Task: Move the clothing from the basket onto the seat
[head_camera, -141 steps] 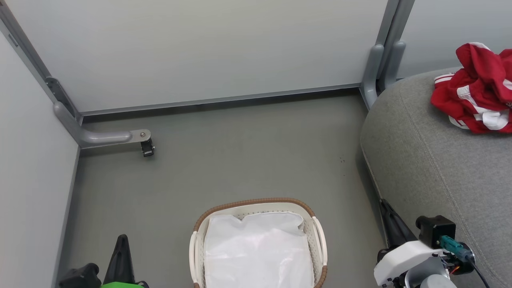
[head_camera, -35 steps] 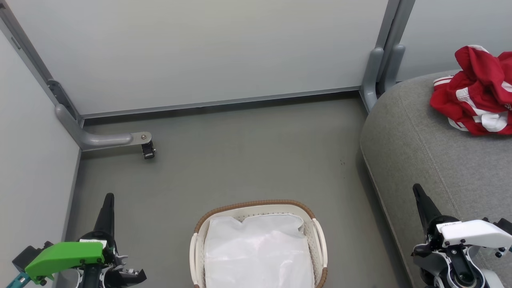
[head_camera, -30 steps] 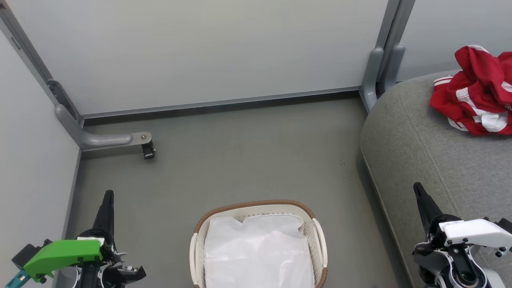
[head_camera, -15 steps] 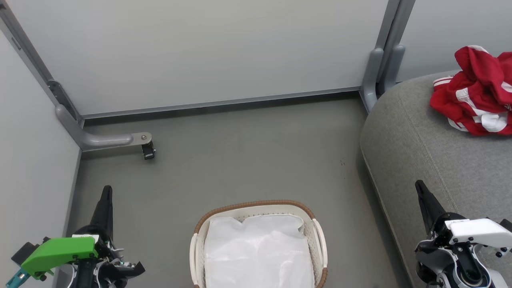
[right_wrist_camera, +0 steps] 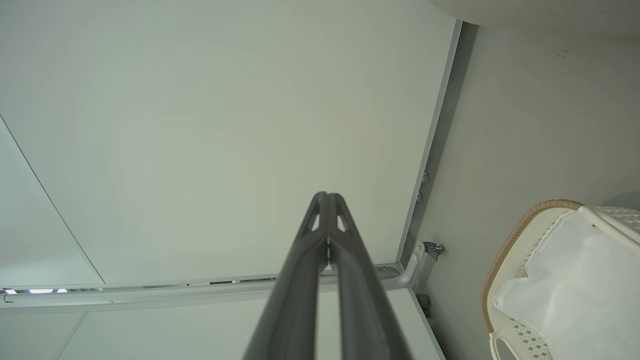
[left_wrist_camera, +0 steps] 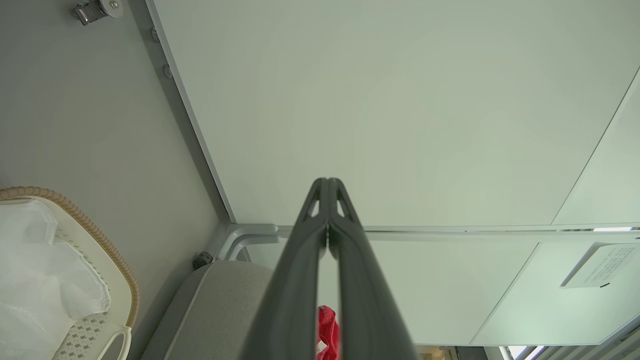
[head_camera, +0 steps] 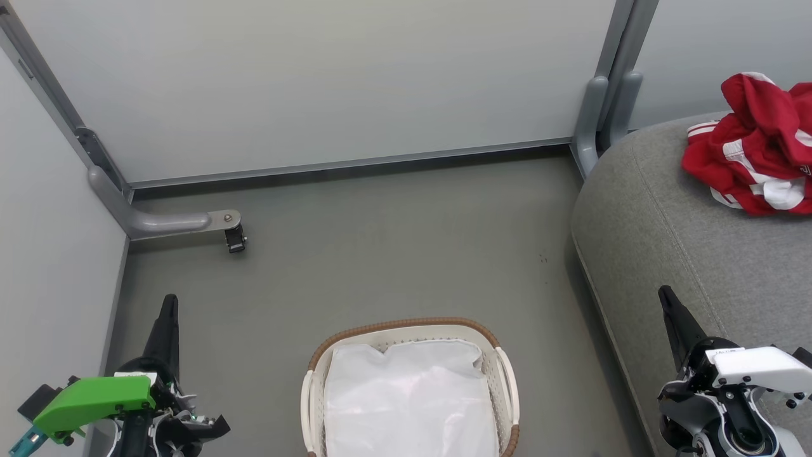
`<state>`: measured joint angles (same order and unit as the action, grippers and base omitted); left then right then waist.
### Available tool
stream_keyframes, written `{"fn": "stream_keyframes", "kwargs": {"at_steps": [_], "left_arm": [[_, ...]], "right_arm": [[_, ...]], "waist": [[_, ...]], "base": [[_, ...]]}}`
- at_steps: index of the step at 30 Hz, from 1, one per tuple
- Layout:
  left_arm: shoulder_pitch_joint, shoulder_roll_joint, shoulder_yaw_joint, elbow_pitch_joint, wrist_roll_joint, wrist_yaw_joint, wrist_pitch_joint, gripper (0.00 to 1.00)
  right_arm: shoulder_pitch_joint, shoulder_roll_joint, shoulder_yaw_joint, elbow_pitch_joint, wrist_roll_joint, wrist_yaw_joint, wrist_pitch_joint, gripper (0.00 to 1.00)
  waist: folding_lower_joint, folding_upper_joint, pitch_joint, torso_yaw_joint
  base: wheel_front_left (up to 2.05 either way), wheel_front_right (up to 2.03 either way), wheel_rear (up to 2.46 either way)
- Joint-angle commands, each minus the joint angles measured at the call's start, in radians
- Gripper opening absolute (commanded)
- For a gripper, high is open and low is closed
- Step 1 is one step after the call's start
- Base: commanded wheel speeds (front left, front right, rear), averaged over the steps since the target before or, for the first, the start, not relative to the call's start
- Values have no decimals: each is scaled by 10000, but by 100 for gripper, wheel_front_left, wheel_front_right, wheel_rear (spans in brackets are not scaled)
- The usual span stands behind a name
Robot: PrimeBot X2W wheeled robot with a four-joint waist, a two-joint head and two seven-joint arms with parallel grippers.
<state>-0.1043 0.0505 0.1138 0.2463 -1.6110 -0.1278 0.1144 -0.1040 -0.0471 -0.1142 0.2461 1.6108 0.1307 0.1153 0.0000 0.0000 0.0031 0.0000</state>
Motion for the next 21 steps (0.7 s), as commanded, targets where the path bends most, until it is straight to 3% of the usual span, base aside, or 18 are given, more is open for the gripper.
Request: {"fn": "stream_keyframes", "kwargs": {"at_steps": [1,21], "left_arm": [[-100,-8,26,-23,-34,-63,34,0],[-100,-7,25,-23,-33,-63,32,0]], "right_arm": [[-77,-59,-21,-42,40,0,11,0],[-76,-59,-19,-42,41,0,11,0]], "waist": [[0,0,0,0],[0,0,0,0]], "base": [[0,0,0],[0,0,0]]}}
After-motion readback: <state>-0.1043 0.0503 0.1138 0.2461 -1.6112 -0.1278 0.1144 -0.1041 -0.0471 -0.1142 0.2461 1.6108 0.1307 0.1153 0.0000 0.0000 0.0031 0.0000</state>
